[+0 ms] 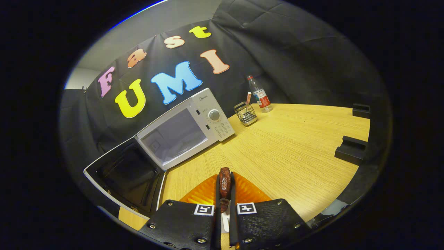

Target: Open the microwave, put the food inside, and close the microwave door.

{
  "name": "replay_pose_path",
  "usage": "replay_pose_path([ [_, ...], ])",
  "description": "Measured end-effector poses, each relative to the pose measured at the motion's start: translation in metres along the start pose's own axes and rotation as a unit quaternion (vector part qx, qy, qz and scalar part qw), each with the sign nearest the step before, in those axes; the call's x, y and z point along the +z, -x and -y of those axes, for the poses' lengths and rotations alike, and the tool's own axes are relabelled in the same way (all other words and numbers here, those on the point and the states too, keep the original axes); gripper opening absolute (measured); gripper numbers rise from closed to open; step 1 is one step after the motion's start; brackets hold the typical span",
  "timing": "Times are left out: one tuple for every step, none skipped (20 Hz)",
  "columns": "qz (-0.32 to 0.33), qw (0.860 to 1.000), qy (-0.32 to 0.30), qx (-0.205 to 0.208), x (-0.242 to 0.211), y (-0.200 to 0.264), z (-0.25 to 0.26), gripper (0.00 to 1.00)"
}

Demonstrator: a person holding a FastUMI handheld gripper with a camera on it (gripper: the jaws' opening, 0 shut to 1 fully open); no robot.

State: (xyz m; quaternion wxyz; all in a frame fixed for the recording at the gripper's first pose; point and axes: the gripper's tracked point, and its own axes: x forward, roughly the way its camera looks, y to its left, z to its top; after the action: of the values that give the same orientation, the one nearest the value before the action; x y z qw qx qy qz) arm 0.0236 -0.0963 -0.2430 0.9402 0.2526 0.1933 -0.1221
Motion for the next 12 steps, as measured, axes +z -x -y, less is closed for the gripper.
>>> replay_pose_path([
  [0.003, 1.000, 0.001, 0.000, 0.004, 0.000, -0.003, 0.10],
  [0.009, 1.000, 0.002, -0.002, 0.009, 0.002, -0.006, 0.10],
  [0.017, 1.000, 0.001, -0.001, 0.016, 0.003, -0.010, 0.10],
  [0.025, 1.000, 0.000, -0.002, 0.022, 0.005, -0.014, 0.10],
  [0.033, 0.999, -0.001, 0.000, 0.029, 0.007, -0.019, 0.10],
  [0.040, 0.999, -0.001, 0.002, 0.035, 0.009, -0.024, 0.09],
  [0.045, 0.999, 0.000, 0.005, 0.040, 0.011, -0.030, 0.09],
  [0.051, 0.999, 0.001, 0.009, 0.045, 0.011, -0.036, 0.10],
  [0.057, 0.998, -0.001, 0.015, 0.050, 0.012, -0.044, 0.09],
  [0.064, 0.998, -0.003, 0.020, 0.056, 0.011, -0.052, 0.09],
  [0.072, 0.997, -0.006, 0.024, 0.062, 0.009, -0.061, 0.09],
  [0.078, 0.996, -0.010, 0.029, 0.065, 0.006, -0.069, 0.09],
])
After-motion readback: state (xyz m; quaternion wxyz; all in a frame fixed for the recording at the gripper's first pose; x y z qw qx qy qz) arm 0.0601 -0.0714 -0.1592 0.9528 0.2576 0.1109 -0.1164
